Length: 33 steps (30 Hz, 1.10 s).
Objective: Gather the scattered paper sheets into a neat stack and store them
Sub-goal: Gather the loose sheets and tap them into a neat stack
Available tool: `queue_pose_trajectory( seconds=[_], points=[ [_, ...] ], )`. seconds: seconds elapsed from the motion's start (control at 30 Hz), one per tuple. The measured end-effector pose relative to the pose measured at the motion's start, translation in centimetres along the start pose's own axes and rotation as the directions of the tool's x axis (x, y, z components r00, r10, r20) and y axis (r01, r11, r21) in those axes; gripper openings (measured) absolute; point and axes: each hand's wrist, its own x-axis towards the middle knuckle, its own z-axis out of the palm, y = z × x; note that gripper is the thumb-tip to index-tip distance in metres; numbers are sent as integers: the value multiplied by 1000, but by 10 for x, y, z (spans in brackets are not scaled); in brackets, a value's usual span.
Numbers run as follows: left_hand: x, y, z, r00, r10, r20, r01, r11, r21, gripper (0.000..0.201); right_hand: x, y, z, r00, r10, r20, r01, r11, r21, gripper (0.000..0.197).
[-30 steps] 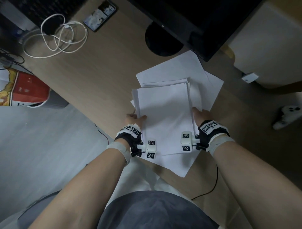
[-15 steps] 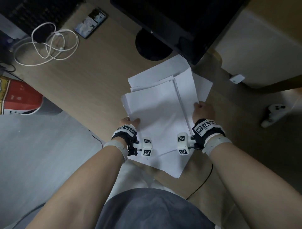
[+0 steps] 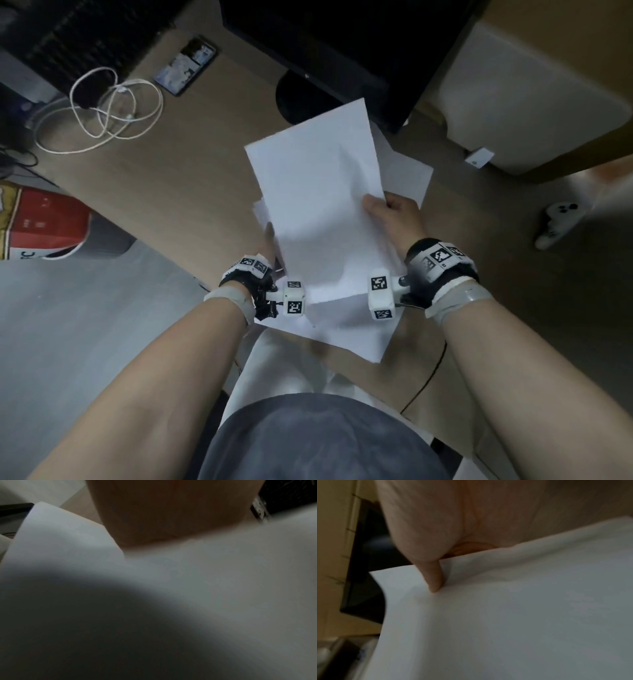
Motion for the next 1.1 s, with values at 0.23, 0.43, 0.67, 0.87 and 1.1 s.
queue_pose_trajectory(
  seconds=[0.23, 0.43, 0.67, 0.87, 1.1],
  points=[
    [8, -7, -1, 991, 53, 123, -19, 966, -258, 84, 36, 61, 0, 990, 59, -131, -122, 828, -548, 27],
    [22, -4, -5, 994, 17, 107, 13, 962, -274, 68, 58, 81, 16, 914, 288, -285, -405, 645, -648, 91],
    [29, 7, 3, 999, 35, 34, -30, 991, -130, 51, 76, 68, 35, 902, 357, -242, -420, 601, -680, 90],
    [75, -8, 2, 994, 110, -27, -112, 991, -75, 84, 75, 62, 49, 914, 386, -125, -381, 710, -592, 98],
    [66, -23, 5, 990, 134, -47, -138, 984, -111, 91, 62, 73, 43, 899, 419, -126, -405, 689, -601, 95]
  ],
)
